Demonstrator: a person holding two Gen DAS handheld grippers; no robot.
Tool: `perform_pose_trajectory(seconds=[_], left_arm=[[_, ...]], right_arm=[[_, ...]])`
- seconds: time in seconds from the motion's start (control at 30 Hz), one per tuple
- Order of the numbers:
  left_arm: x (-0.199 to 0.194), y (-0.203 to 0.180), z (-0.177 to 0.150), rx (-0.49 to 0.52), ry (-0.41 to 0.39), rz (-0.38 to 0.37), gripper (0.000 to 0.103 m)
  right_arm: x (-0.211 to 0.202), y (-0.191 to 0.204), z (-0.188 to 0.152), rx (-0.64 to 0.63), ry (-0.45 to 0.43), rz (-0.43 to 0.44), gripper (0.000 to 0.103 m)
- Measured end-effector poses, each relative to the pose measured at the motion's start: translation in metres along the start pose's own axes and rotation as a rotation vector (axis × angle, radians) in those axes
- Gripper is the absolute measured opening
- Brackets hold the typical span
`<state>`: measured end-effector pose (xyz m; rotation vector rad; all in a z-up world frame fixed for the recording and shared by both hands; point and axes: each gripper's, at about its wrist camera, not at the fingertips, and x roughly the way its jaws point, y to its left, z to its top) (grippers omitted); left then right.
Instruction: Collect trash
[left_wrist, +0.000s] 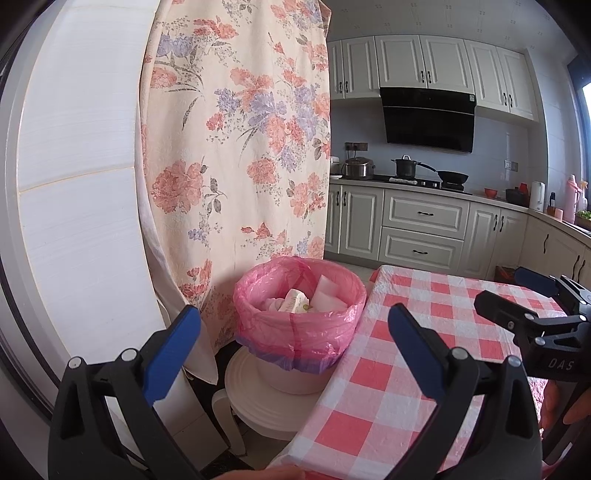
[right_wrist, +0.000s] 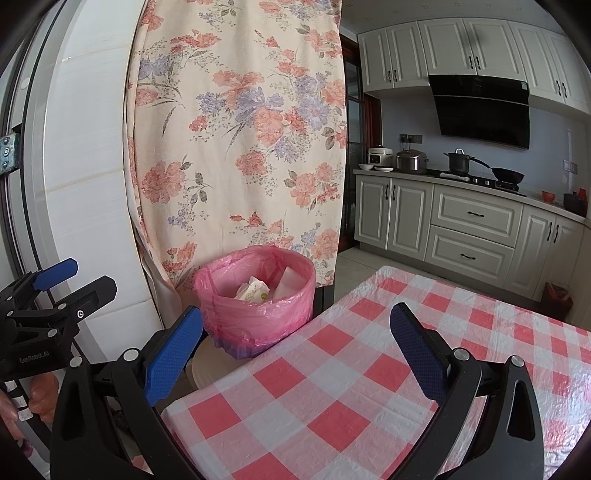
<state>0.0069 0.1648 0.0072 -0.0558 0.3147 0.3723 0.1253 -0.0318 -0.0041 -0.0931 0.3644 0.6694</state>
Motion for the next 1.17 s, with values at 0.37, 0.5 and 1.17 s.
perform_pose_trajectory(seconds=[0.37,0.5,1.17], left_arm=[[0.0000,-0.0021,0.0009,0.006,0.001,0.006,0.098],[0.0005,-0.0026,0.0007,0.011,0.005,0.005,0.098],[0.0056,-0.0047,-0.0030,0.024,0.027,0.025,0.098]], right_arm=[[-0.0002,-0.0002,0.0001,0.000,0.000,0.001,0.095],[-0.0003,-0.0001,0.0000,0.002,-0.002,0.001,0.095],[-0.0014,0.0023,0.0018,-0.004,-0.005,-0.002,0.095]])
